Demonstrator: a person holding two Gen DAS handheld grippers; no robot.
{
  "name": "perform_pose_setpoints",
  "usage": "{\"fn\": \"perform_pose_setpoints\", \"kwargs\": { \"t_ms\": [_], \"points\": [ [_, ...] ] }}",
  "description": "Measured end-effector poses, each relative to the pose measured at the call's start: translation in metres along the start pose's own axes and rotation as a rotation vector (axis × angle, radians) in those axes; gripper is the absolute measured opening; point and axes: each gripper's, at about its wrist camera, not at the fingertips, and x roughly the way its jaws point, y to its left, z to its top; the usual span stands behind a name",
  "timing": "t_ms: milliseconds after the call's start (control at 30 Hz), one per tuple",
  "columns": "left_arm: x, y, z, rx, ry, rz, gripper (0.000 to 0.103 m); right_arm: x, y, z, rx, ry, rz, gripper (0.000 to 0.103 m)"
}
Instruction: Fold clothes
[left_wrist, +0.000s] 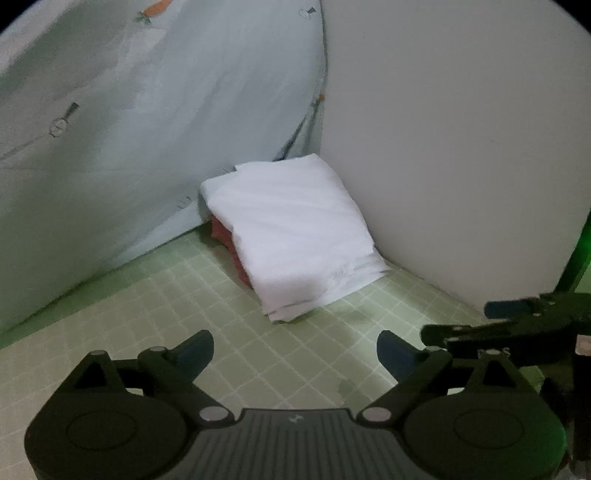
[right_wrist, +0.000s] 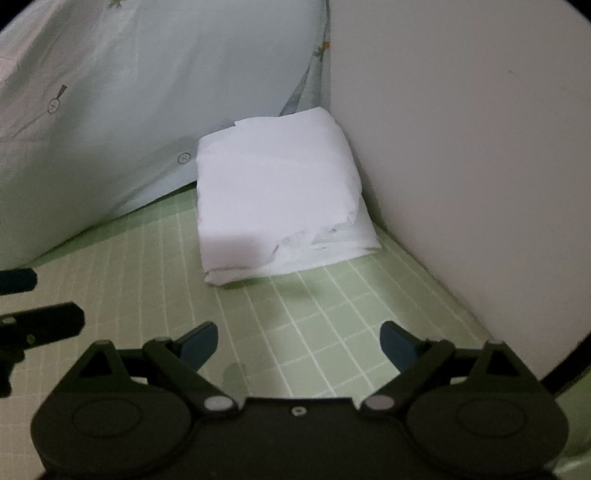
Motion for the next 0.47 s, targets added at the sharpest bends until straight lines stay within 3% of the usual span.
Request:
{"fn": "perform_pose_setpoints", "kwargs": {
  "t_ms": [467],
  "points": [
    [-0.004,-0.006,0.0,0.022,-0.016,0.002,0.095,-0.015,-0.012,-0.017,0.039,-0.011,-0.019,0.095]
  ]
}}
